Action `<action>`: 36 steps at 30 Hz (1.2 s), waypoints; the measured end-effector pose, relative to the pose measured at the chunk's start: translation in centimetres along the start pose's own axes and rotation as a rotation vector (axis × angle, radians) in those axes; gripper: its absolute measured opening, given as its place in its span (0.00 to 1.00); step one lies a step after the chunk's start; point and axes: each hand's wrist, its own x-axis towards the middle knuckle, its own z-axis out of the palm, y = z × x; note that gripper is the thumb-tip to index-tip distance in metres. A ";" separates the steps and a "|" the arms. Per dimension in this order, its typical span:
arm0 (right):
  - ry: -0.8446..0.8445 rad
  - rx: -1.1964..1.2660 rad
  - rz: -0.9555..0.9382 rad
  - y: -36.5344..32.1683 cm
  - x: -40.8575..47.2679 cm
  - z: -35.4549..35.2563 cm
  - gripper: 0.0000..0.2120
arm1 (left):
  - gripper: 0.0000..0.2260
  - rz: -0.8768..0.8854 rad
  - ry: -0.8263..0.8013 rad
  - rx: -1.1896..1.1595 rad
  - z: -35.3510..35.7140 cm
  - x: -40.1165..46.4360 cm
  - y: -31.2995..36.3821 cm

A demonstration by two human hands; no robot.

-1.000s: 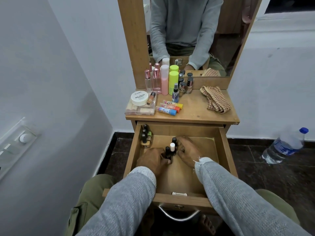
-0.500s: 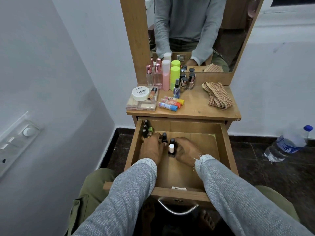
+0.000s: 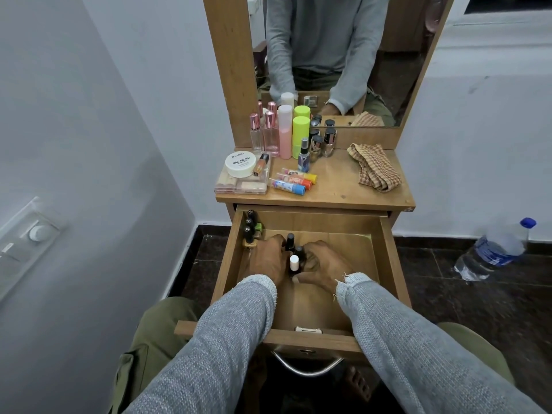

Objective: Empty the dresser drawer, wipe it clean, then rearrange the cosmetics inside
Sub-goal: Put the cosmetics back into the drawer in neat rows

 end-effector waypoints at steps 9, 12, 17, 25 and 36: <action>-0.029 -0.012 -0.033 0.2 -0.1 0.3 0.27 | 0.09 0.003 -0.011 0.034 0.3 0.0 -0.3; -0.025 -0.036 -0.028 0.1 -0.1 0.2 0.23 | 0.10 0.004 -0.016 0.029 0.3 0.0 -0.3; 0.029 -0.080 0.034 0.8 -0.2 0.1 0.18 | 0.12 0.004 -0.020 0.045 0.3 -0.1 -0.5; -0.026 -0.107 0.078 0.7 -0.4 0.0 0.15 | 0.13 0.046 -0.099 0.031 0.4 -1.0 -1.8; -0.080 0.057 0.096 0.6 -0.5 1.0 0.26 | 0.10 0.060 -0.092 0.032 0.2 -1.0 -1.2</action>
